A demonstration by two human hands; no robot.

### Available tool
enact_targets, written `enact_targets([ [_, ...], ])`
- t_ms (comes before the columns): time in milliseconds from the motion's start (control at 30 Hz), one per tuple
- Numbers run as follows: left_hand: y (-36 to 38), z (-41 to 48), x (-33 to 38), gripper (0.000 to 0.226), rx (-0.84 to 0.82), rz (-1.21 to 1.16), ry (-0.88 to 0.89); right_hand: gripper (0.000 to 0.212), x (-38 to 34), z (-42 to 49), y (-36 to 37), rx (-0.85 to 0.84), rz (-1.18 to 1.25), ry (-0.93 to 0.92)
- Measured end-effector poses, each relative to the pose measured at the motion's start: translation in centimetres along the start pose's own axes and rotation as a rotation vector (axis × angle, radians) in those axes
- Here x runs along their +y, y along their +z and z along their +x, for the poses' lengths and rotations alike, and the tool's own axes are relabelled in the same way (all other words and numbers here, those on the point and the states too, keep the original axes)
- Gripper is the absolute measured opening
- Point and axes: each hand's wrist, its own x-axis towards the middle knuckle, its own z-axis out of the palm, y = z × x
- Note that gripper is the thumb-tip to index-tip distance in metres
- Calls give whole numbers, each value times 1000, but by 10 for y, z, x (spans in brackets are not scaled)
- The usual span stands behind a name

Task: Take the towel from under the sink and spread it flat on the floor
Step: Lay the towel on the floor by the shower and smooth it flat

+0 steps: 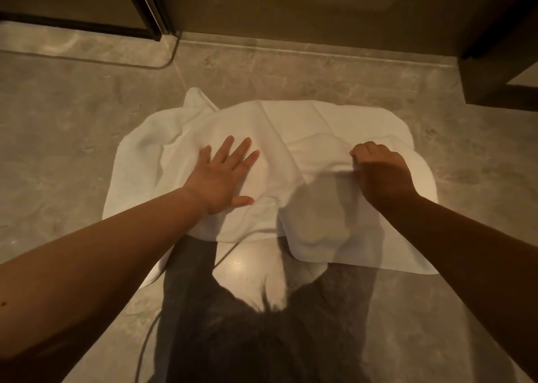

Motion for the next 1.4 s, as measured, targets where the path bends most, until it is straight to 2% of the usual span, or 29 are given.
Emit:
enact_targets([
  [133, 3, -10, 2, 93, 4, 23, 1, 11, 2, 0, -5, 29, -3, -3],
  [267, 8, -24, 1, 94, -1, 52, 7, 8, 12, -7, -15, 91, 177, -35],
  [367, 15, -36, 2, 96, -14, 72, 10, 7, 20, -18, -18, 27, 218, -113],
  [500, 20, -49, 3, 98, -36, 107, 42, 32, 18, -32, -14, -227, -9, -194],
  [600, 24, -57, 4, 96, -48, 150, 76, 42, 7, -44, -13, -318, 42, -158],
  [833, 23, -72, 1, 100, -162, 213, 94, 69, -3, -65, -12, -436, 51, -108],
  [1167, 27, -86, -2, 101, -220, 279, 123, 82, 2, -92, -5, -484, 104, -35],
  [1233, 29, -89, -2, 102, -213, 273, 128, 82, 3, -94, -5, -501, 100, -23],
  [1300, 30, -90, -2, 101, -179, 248, 138, 71, 3, -90, -6, -495, 106, -31],
  [1333, 28, -90, -4, 100, -150, 219, 145, 59, 2, -87, -9, -451, 129, -48],
  [1400, 20, -85, -8, 93, -56, 110, 156, 37, -1, -78, -15, -235, 189, -148],
])
